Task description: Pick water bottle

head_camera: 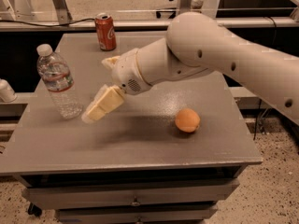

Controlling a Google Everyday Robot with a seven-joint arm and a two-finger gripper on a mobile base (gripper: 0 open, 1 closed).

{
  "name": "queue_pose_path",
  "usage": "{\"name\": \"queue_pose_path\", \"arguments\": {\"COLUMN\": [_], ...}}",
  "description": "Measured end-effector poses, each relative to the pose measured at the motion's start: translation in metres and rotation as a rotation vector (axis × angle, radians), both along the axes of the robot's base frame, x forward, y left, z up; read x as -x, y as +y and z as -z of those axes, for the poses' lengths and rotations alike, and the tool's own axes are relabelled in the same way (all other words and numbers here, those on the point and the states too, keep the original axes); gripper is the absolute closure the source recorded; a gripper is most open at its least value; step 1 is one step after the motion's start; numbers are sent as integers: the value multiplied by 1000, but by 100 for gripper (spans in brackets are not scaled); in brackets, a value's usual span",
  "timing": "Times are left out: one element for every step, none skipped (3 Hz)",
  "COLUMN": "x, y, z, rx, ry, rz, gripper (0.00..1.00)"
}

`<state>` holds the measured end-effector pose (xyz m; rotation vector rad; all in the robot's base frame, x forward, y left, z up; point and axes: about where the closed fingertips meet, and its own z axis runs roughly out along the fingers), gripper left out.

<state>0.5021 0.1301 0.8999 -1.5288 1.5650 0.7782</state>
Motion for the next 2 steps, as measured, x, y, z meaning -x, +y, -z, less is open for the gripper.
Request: {"name": "queue_pose_path", "arguments": {"x": [-14, -19], "y": [26, 48], "z": [1, 1], "rx": [-65, -148], "ry": [-5, 15], "rz": [24, 50], "gripper": [0, 0]}}
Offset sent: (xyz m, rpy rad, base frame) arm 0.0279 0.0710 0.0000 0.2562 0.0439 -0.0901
